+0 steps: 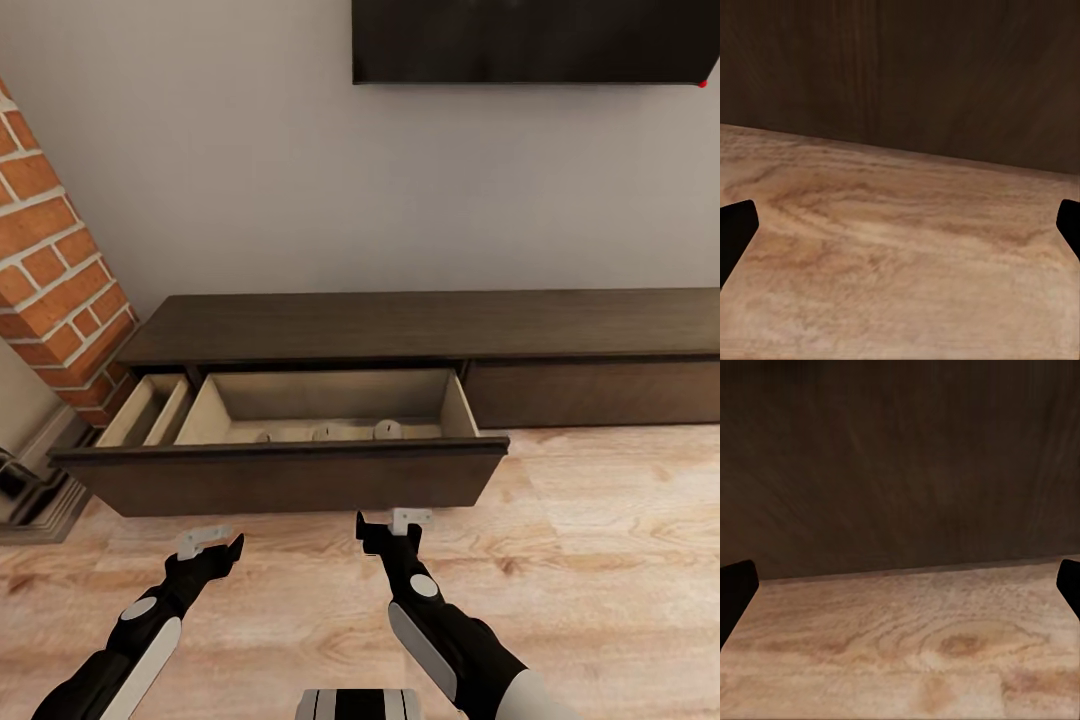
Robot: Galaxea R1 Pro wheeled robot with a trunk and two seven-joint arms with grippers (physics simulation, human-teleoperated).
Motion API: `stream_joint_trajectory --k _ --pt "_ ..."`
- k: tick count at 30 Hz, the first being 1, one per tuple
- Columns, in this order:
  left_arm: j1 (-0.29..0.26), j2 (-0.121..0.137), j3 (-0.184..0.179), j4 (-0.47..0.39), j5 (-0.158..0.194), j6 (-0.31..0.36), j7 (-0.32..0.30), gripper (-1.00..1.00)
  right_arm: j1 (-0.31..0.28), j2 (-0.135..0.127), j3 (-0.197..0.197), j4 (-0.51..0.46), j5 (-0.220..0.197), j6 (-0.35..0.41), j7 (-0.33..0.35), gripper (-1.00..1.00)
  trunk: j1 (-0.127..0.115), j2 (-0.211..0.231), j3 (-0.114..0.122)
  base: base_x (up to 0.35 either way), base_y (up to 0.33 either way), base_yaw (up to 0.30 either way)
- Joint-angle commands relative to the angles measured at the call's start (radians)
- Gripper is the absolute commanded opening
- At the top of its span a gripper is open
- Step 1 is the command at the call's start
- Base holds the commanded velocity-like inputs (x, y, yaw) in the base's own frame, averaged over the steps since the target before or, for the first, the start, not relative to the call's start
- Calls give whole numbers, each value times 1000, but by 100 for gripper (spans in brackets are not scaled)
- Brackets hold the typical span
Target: Place each of the two pumpkins and all three candles from the living room inside a cabinet in the living room (use any cabinet), then make sure every cabinet is closed, and position the cauldron so it is next to a table in the living room.
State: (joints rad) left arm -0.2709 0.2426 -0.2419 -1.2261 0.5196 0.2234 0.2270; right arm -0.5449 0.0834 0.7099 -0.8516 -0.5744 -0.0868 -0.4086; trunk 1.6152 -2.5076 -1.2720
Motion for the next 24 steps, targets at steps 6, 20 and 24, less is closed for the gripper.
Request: stream_joint_trajectory --k 6,20,24 --pt "-1 1 -4 -2 10 2 9 100 -1 2 5 0 -10 -8 -6 100 0 0 -1 72 0 0" --pt "-1 2 -2 -2 10 2 9 100 -1 3 5 0 -10 -8 -6 100 0 0 -1 115 0 0" --pt "-1 1 -2 -2 10 2 9 100 -1 3 5 0 -10 -8 -6 100 0 0 -1 140 0 0"
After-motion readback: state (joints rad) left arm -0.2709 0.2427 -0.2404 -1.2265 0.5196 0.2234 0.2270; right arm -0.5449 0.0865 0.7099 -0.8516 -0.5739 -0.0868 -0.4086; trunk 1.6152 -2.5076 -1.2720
